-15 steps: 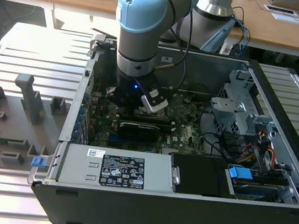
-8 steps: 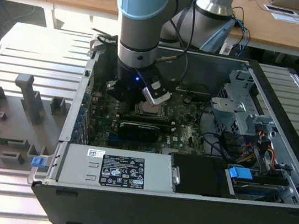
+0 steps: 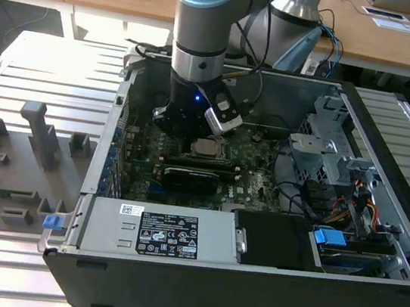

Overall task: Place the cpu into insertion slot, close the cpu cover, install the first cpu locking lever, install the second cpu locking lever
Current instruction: 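Install the second cpu locking lever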

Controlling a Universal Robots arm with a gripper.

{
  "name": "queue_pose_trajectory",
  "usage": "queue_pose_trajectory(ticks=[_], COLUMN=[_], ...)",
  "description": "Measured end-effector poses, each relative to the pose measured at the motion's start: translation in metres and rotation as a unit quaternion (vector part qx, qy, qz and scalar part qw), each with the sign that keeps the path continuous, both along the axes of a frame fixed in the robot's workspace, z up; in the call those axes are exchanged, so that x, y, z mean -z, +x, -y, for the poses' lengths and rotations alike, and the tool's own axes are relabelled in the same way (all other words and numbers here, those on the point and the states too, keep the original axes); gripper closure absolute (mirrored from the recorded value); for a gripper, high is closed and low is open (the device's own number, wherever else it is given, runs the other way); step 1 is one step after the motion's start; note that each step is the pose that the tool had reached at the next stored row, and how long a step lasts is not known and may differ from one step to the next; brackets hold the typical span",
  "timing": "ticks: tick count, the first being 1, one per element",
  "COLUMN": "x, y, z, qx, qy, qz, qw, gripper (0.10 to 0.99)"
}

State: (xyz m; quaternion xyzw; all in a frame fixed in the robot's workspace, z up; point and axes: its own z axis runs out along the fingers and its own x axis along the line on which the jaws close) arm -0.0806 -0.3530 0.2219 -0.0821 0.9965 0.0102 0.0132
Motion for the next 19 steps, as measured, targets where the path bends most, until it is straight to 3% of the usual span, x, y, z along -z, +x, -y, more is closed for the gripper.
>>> queue_pose_trajectory(ticks=[1,3,7,8,12,14,19], x=[0.0000,0.0002,0.0006,0.0007,0.0007,0.0007,0.0003], y=[0.0033,0.0187,0.0372,0.0460,0.0623,0.0739,0.0771], z=[-0.0016,-0.0060,-0.0100,-0.0122,-0.0179,-0.0227,-0.0299], qx=[0.000,0.000,0.000,0.000,0.000,0.000,0.000], qy=[-0.0017,-0.0020,-0.0020,-0.0020,-0.0021,-0.0024,-0.0167], qz=[-0.0012,-0.0059,-0.0124,-0.0155,-0.0211,-0.0251,-0.0262], qw=[1.0000,1.0000,0.9999,0.9999,0.9998,0.9997,0.9995], gripper=[0.980,0.980,0.980,0.980,0.980,0.980,0.980])
